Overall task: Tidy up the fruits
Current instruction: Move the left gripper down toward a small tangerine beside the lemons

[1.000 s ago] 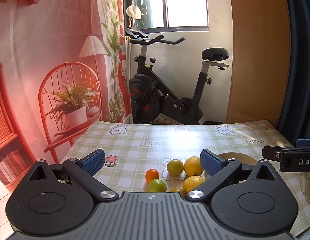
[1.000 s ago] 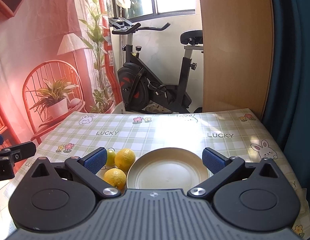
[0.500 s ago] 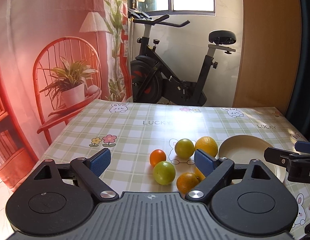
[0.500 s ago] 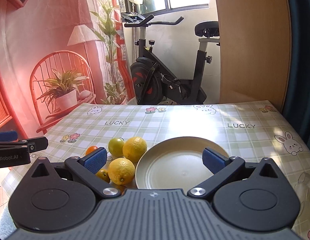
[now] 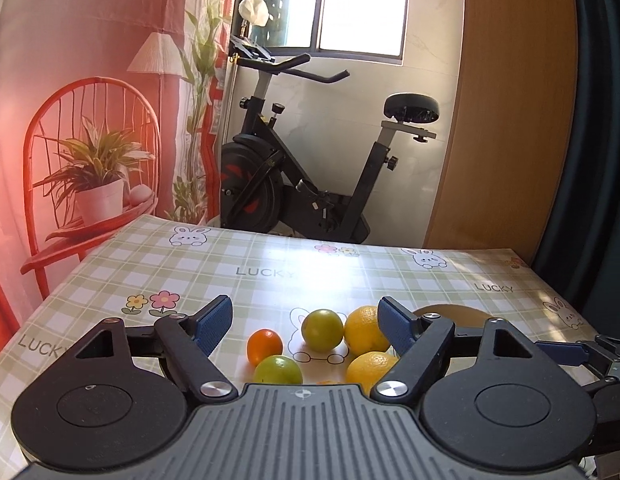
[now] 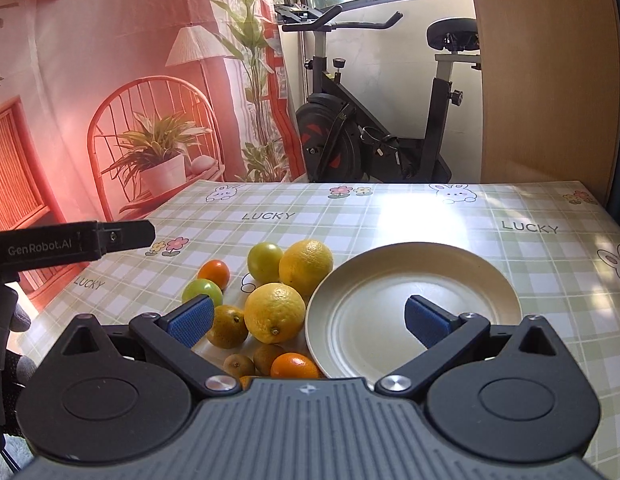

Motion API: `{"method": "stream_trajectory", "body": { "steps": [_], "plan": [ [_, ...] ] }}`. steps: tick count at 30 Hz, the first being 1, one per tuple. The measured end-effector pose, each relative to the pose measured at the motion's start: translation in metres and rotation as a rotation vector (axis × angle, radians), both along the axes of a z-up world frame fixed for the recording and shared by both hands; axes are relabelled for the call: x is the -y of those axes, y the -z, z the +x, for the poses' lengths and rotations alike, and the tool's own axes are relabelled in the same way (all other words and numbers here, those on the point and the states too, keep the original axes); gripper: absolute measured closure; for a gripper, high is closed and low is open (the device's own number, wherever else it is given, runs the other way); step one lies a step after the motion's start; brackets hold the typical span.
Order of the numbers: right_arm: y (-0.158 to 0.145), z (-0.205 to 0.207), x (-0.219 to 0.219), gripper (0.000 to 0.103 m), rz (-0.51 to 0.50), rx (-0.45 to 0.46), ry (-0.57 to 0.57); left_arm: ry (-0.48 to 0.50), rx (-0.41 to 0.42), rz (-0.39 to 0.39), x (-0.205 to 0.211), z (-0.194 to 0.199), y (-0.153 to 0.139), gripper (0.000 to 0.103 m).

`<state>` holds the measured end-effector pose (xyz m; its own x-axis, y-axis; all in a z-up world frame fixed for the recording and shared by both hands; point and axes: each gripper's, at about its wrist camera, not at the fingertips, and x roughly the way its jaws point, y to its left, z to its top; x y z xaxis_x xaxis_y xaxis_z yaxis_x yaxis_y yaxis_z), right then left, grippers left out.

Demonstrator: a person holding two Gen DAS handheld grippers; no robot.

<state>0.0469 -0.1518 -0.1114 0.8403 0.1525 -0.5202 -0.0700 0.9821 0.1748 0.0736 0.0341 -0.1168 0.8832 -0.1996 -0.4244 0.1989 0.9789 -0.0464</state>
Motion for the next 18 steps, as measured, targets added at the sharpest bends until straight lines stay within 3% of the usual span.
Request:
{"method": "stream_trajectory", "body": {
  "steps": [3,7,11,18],
  "plan": [
    [0.004,0.000,-0.004,0.000,-0.053,-0.014,0.009,0.011,-0.027,0.008,0.005,-0.001,0.007,0.021],
    [0.012,0.000,-0.001,0.000,-0.056,-0.042,0.032,-0.002,-0.077,-0.012,0.002,-0.004,0.020,0.021],
    [0.017,-0.004,0.007,0.000,-0.032,-0.060,0.042,-0.065,-0.075,-0.028,-0.005,-0.007,0.018,0.020],
    [0.023,-0.008,0.006,0.000,-0.054,-0.086,0.036,-0.054,-0.085,0.069,0.005,-0.012,0.019,0.020]
  ]
}}
